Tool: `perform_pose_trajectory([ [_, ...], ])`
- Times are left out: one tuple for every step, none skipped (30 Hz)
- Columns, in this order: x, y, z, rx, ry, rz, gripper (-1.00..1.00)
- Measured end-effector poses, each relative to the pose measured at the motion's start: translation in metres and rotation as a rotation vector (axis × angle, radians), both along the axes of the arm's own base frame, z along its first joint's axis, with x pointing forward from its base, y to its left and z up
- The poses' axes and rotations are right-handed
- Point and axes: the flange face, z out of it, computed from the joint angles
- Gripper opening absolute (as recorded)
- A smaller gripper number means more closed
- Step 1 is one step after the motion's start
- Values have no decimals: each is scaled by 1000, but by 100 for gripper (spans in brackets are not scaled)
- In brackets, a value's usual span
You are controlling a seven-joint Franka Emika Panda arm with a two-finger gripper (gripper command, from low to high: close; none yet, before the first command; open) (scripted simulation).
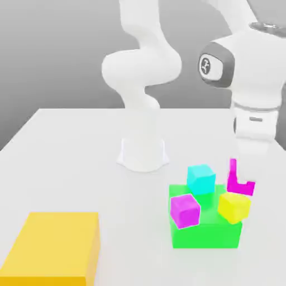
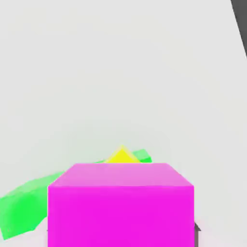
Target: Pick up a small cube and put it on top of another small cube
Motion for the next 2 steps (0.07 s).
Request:
perform_pose_trajectory([
  [0, 0, 0, 0, 0, 0, 100],
  [0, 0, 0, 0, 0, 0, 100],
])
